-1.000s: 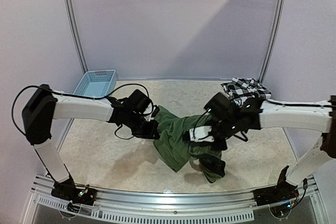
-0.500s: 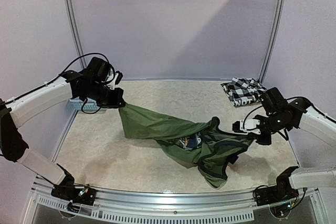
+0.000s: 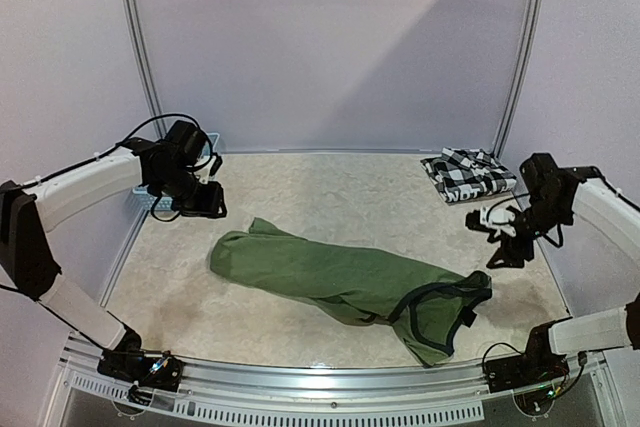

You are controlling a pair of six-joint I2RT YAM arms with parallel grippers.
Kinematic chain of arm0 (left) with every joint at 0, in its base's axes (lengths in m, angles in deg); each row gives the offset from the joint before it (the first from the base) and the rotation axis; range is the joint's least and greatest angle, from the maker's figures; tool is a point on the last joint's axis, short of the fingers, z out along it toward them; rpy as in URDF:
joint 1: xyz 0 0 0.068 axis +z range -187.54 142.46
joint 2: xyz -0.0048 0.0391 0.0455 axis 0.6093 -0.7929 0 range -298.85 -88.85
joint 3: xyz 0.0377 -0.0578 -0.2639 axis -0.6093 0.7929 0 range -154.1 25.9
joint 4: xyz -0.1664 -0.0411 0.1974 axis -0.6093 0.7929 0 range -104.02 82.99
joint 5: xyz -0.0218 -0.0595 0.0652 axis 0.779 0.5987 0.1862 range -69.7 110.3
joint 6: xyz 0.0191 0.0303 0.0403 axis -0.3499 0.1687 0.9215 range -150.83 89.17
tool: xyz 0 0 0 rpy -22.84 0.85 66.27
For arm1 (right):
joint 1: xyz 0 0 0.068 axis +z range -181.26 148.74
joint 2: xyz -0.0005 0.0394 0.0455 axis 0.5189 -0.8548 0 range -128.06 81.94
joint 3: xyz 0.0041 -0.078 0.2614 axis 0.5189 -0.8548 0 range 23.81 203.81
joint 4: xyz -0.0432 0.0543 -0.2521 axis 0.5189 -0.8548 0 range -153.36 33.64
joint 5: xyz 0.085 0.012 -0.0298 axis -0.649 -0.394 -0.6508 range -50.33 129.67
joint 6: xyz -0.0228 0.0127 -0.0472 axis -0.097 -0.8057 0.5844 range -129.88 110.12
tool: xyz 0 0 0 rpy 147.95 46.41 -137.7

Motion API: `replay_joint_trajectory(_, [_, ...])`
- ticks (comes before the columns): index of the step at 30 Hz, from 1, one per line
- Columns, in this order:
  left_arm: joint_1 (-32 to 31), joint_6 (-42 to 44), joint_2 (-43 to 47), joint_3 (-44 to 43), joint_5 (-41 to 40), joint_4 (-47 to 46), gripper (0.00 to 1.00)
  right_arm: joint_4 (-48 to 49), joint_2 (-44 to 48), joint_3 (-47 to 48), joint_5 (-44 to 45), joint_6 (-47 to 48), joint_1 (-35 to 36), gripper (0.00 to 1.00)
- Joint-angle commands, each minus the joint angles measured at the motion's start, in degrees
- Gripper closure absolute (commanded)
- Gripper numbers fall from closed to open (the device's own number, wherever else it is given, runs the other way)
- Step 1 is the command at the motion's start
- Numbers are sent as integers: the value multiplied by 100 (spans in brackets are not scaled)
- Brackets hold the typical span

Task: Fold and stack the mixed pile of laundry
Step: Pick up the crumpled tank top from the center of the board.

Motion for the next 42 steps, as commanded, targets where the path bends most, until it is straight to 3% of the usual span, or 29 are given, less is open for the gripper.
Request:
replay_joint_trajectory(1, [-79,295,657,125,229,-178,56,-55,-275,864,-1370,-709,525,33])
replay_joint_trajectory(4, [-82,340,688,206,184,164,56,626,-238,646,-1022,-1153,1553,39])
replay_joint_trajectory(9, [-77,206,818,742,442,79,58,788,-890,727,-1060,-1277,2797,61])
replay_joint_trajectory(18, [-96,-281,910,1513,1240,-369,62,1699,-1928,285,179,-1353,4932,67])
replay_joint_trajectory(28, [-111,-385,1362,1711,1060,-372,62,2765,-2395,-8,1011,-1900,5249,66])
replay_joint_trajectory(42, [-104,-263,1446,1733,1045,-331,61,2799,-2910,22,1574,-2083,5729,56])
